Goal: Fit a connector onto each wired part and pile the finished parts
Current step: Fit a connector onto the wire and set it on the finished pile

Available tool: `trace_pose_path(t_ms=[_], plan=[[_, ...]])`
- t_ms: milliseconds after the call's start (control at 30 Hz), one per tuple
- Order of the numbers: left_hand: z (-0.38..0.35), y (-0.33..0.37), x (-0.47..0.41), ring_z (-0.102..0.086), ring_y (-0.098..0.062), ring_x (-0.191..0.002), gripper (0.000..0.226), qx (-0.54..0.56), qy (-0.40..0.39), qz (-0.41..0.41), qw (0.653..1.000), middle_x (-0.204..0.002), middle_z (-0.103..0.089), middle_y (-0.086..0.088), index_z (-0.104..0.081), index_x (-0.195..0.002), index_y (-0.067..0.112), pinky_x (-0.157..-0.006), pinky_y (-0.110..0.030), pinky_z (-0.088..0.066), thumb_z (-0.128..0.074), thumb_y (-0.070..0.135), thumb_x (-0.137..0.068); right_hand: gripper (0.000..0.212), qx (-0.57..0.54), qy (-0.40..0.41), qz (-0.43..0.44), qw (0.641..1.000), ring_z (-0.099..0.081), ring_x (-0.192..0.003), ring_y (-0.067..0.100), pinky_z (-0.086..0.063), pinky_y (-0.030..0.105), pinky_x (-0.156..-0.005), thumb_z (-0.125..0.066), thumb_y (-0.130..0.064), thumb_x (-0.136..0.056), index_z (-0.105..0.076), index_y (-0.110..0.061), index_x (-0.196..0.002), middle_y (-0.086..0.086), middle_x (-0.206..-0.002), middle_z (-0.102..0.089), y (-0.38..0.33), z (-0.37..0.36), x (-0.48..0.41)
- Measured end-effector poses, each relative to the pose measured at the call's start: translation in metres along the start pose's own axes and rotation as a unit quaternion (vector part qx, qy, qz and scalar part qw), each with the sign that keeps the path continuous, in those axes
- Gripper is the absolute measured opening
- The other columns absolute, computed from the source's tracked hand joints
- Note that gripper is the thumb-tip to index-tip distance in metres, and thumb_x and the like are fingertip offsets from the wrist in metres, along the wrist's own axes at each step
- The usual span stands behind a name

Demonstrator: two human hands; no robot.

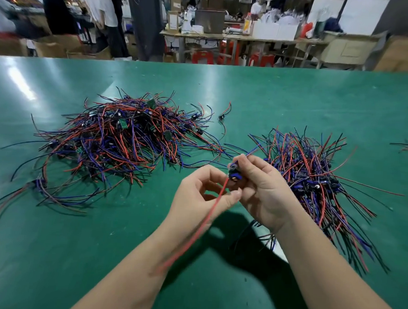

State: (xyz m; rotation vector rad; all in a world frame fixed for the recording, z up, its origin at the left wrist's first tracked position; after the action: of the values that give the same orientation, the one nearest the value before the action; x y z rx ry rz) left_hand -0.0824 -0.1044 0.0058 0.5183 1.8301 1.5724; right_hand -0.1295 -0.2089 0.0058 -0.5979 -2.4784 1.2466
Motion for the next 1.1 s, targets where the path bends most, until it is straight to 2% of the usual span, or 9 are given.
trace_pose_path(t_ms=[100, 167, 200, 333, 433, 633, 900, 1000, 1100], plan=[[0.002, 0.004, -0.002, -0.065, -0.008, -0.068, 0.007, 0.023, 0.023, -0.004, 0.999, -0.073, -0.072, 0.002, -0.069, -0.080, 0.019, -0.066, -0.019, -0.051, -0.074, 0.023, -0.081, 0.007, 0.014, -0.003, 0.004, 1.000, -0.058, -0.049, 0.007, -0.046, 0.016, -0.044, -0.067, -0.016, -0.067, -0.069, -0.013, -0.062, 0.001, -0.060, -0.065, -0.008, 0.005, -0.001], [0.003, 0.000, -0.002, -0.067, -0.010, -0.062, 0.032, 0.104, 0.031, 0.058, 0.992, -0.070, -0.072, -0.001, -0.072, -0.080, 0.014, -0.059, -0.020, -0.053, -0.064, 0.044, -0.074, 0.005, 0.076, 0.005, 0.021, 0.997, -0.055, -0.048, 0.007, -0.044, 0.016, -0.043, -0.072, -0.018, -0.064, -0.069, -0.015, -0.061, -0.001, -0.058, -0.062, -0.010, 0.010, -0.001], [0.002, -0.003, -0.002, -0.066, -0.011, -0.059, 0.035, 0.117, 0.028, 0.075, 0.990, -0.068, -0.072, -0.002, -0.074, -0.077, 0.012, -0.056, -0.021, -0.054, -0.064, 0.045, -0.069, 0.006, 0.108, 0.005, 0.030, 0.994, -0.054, -0.048, 0.009, -0.043, 0.018, -0.045, -0.073, -0.018, -0.062, -0.069, -0.015, -0.060, 0.000, -0.058, -0.062, -0.010, 0.011, -0.001], [0.005, -0.009, 0.000, -0.060, -0.010, -0.052, 0.006, 0.062, 0.026, 0.115, 0.991, -0.060, -0.068, -0.004, -0.073, -0.074, 0.009, -0.055, -0.021, -0.054, -0.077, 0.012, -0.071, 0.013, 0.212, 0.025, 0.069, 0.974, -0.050, -0.044, 0.008, -0.040, 0.016, -0.043, -0.076, -0.005, -0.070, -0.067, -0.012, -0.063, 0.001, -0.054, -0.061, -0.007, 0.014, -0.004], [0.004, -0.016, 0.001, -0.056, -0.007, -0.049, 0.005, 0.009, -0.005, 0.164, 0.986, -0.059, -0.067, -0.003, -0.072, -0.074, 0.007, -0.049, -0.017, -0.047, -0.077, 0.004, -0.074, 0.012, 0.273, 0.091, 0.126, 0.949, -0.054, -0.046, 0.006, -0.042, 0.015, -0.045, -0.074, -0.001, -0.076, -0.067, -0.008, -0.069, -0.002, -0.054, -0.063, -0.027, 0.028, -0.004], [-0.011, -0.024, 0.012, -0.057, -0.003, -0.052, 0.008, -0.090, -0.138, 0.218, 0.962, -0.061, -0.068, 0.003, -0.073, -0.073, 0.014, -0.049, -0.015, -0.045, -0.081, 0.016, -0.074, 0.011, 0.197, 0.215, 0.165, 0.942, -0.054, -0.044, 0.006, -0.044, 0.015, -0.045, -0.073, -0.005, -0.079, -0.066, -0.008, -0.071, -0.003, -0.049, -0.062, -0.063, 0.069, 0.001], [0.011, -0.014, 0.002, -0.068, -0.010, -0.056, 0.008, -0.069, -0.068, 0.195, 0.976, -0.067, -0.072, -0.003, -0.070, -0.076, 0.011, -0.047, -0.014, -0.044, -0.078, 0.011, -0.076, 0.016, 0.124, 0.242, 0.195, 0.942, -0.057, -0.049, 0.007, -0.045, 0.017, -0.050, -0.070, -0.004, -0.083, -0.064, -0.012, -0.070, -0.005, -0.052, -0.062, -0.063, 0.068, 0.007], [0.008, -0.013, 0.004, -0.069, -0.012, -0.060, 0.008, -0.065, -0.104, 0.201, 0.972, -0.072, -0.074, -0.004, -0.070, -0.078, 0.013, -0.049, -0.015, -0.046, -0.078, 0.013, -0.076, 0.022, 0.072, 0.249, 0.192, 0.946, -0.055, -0.047, 0.008, -0.043, 0.019, -0.048, -0.072, -0.001, -0.080, -0.061, -0.014, -0.065, -0.004, -0.052, -0.061, -0.063, 0.068, 0.010], [0.003, -0.014, 0.006, -0.065, -0.007, -0.056, 0.011, -0.084, -0.134, 0.197, 0.968, -0.063, -0.069, 0.003, -0.069, -0.075, 0.016, -0.049, -0.015, -0.045, -0.080, 0.015, -0.074, 0.019, 0.072, 0.263, 0.187, 0.944, -0.053, -0.044, 0.009, -0.042, 0.019, -0.046, -0.071, -0.004, -0.082, -0.061, -0.015, -0.068, -0.003, -0.050, -0.060, -0.063, 0.068, 0.012]])
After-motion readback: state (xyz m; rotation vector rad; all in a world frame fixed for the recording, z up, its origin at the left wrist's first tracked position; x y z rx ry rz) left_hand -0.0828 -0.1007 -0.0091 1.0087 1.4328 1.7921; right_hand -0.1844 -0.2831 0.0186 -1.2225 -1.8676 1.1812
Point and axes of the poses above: each hand's wrist, its own x-axis away from the middle knuckle, its own z-axis out of the back of the hand, y = z × x, the point moved 7 cm from there along -x, towards the middle knuckle
